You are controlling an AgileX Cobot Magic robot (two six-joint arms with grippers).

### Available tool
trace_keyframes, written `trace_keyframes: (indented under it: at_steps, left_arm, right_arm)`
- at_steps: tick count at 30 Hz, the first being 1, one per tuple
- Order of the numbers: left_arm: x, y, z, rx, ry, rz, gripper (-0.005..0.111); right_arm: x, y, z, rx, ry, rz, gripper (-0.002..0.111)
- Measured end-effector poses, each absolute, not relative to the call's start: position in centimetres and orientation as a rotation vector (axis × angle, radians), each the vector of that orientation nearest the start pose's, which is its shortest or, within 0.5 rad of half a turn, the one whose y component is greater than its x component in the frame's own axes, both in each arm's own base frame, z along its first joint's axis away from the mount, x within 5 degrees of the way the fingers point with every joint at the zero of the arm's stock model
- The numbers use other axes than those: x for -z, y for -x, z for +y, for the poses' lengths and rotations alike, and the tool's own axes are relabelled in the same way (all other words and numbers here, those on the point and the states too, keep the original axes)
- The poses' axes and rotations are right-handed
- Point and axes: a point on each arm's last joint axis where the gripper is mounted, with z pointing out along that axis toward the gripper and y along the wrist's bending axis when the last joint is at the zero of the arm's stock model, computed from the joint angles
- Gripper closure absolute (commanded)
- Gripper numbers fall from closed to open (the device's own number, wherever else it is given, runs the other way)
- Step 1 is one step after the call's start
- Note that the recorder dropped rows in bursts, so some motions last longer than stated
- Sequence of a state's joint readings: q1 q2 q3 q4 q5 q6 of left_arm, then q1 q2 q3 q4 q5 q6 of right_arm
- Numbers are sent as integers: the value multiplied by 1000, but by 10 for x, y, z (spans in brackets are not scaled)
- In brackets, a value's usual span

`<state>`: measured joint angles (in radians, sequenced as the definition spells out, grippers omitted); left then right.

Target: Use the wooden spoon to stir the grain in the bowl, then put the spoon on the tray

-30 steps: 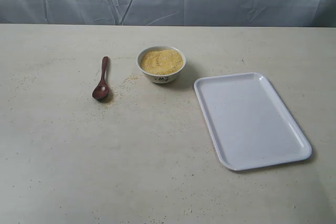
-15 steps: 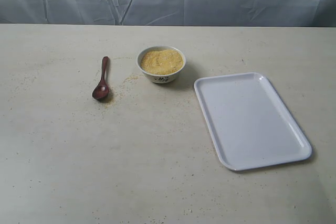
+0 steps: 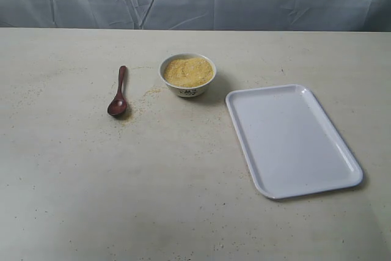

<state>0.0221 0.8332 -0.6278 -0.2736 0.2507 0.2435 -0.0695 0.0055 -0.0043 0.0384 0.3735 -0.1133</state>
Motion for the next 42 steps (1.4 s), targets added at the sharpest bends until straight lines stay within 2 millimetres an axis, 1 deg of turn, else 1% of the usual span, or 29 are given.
trace_keyframes:
  at_steps: [4,5,9,11,13,15,17,19,21,23,25,28,30,36,42]
  left_arm:
    - [-309,-207,-5,97,-42,2158,107]
    - [-311,-216,-5,102,-52,2202,107]
    - [-302,-263,-7,131,-24,2404,107]
    - [-293,-288,-14,137,-31,2479,107]
    - [-281,-311,-27,132,-58,2549,107]
    - [-263,-332,-43,110,-104,2619,107]
    - [-251,-354,-64,80,-150,2650,107]
    - [-242,-372,-82,66,-195,2654,105]
    - [-235,-389,-97,66,-224,2643,100]
    - [-228,-406,-110,75,-243,2630,91]
    - [-217,-419,-118,84,-234,2632,79]
    - [-202,-434,-123,86,-218,2644,64]
    - [-189,-439,-125,85,-217,2661,58]
    - [-153,-447,-130,133,-175,2698,57]
    - [-130,-450,-132,139,-163,2721,57]
  right_arm:
    - [-181,-53,-2,89,17,1859,109]
    - [-181,-53,-2,89,17,1859,109]
    - [-181,-53,-2,89,17,1859,109]
    - [-181,-53,-2,89,17,1859,109]
    - [-181,-53,-2,89,17,1859,109]
    - [-181,-53,-2,89,17,1859,109]
    - [-181,-53,-2,89,17,1859,109]
    - [-181,-53,-2,89,17,1859,109]
    - [-181,-53,-2,89,17,1859,109]
    - [-181,-53,-2,89,17,1859,109]
    - [-181,-53,-2,89,17,1859,109]
    - [-181,-53,-2,89,17,1859,109]
    - [-181,-53,-2,89,17,1859,109]
    - [-181,-53,-2,89,17,1859,109]
    - [-181,-53,-2,89,17,1859,109]
